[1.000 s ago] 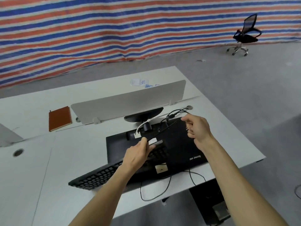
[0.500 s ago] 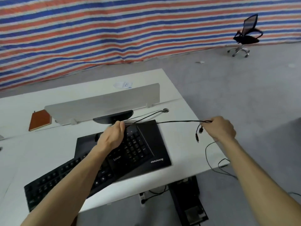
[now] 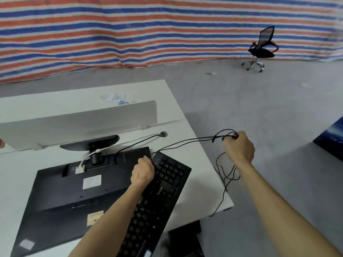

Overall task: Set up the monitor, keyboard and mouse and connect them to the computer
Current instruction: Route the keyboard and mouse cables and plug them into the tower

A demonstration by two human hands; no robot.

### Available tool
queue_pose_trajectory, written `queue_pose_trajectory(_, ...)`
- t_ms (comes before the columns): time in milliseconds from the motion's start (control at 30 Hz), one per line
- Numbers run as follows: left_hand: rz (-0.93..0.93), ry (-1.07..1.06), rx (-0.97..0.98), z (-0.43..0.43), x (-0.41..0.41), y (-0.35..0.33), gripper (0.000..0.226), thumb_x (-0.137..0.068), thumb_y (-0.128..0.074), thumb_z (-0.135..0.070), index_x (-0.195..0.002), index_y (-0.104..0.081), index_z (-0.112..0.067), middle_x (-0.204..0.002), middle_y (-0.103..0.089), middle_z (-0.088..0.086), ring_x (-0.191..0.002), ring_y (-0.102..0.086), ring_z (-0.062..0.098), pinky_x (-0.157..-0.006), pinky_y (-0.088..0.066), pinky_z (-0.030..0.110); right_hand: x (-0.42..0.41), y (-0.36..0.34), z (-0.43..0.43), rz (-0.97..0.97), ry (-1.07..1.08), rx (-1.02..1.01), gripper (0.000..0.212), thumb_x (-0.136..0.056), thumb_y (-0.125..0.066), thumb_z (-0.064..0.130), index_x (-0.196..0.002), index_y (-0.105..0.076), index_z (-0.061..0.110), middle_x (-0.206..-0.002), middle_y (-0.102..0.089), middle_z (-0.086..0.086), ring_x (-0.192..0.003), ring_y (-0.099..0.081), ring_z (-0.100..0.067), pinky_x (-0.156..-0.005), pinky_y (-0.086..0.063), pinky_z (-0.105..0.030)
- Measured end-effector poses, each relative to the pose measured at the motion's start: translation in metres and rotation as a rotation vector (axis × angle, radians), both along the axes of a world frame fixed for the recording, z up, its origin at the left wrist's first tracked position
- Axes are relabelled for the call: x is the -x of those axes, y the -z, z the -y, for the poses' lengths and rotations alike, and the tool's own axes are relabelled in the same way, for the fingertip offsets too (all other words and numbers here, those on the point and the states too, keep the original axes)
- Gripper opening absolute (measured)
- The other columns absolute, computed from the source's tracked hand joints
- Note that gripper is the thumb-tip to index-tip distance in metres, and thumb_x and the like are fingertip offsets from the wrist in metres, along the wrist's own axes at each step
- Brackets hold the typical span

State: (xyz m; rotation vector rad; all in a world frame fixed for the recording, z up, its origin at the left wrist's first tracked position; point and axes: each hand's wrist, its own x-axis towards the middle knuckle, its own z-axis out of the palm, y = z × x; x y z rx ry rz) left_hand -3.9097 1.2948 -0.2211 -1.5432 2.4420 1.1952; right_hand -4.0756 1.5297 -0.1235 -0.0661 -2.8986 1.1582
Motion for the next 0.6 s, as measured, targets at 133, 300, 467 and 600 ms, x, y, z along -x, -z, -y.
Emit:
queue_pose_trajectory(133,0.037,-0.017,-0.025,-0.012,0.054,0.015,0.051,-0.107,-0.017,-0.035,-0.135,-0.043,-0.001,-0.136,-0.053,0.023,-0.124,-0.052,0.042,-0.103,-0.040,0.048,0.044,-0.002,0.013,-0.081,0.011,-0.029,0.015,-0.085,-0.053,0.028,-0.094,-0.054,0.016,-0.098,-0.064,-0.006,-0.089,-0.058,-0.031,-0.074,-0.044,-0.037)
queue_pose_trajectory(300,0.047,-0.080,-0.064,-0.006,0.098,0.025,0.051,-0.108,-0.018,-0.035,-0.141,-0.037,-0.001,-0.137,-0.053,0.022,-0.125,-0.051,0.042,-0.101,-0.040,0.048,0.084,0.008,0.031,-0.158,-0.032,-0.064,0.018,-0.092,-0.056,0.032,-0.100,-0.055,0.016,-0.110,-0.061,-0.004,-0.091,-0.056,-0.028,-0.075,-0.034,-0.034)
queue_pose_trajectory(467,0.022,-0.302,-0.100,0.015,0.138,0.031,0.057,-0.108,-0.019,-0.039,-0.135,-0.043,0.005,-0.137,-0.053,0.026,-0.127,-0.049,0.044,-0.104,-0.038,0.049,0.114,0.028,0.052,-0.178,-0.106,-0.078,0.020,-0.094,-0.056,0.033,-0.100,-0.055,0.014,-0.109,-0.059,-0.003,-0.080,-0.046,-0.022,-0.072,-0.032,-0.033)
queue_pose_trajectory(600,0.023,-0.454,-0.119,0.019,0.160,0.048,0.058,-0.108,-0.018,-0.040,-0.136,-0.041,0.006,-0.137,-0.052,0.028,-0.127,-0.049,0.045,-0.103,-0.038,0.051,0.141,0.051,0.068,-0.123,-0.212,-0.082,0.019,-0.093,-0.054,0.030,-0.103,-0.055,0.014,-0.111,-0.059,-0.003,-0.080,-0.047,-0.022,-0.072,-0.033,-0.033)
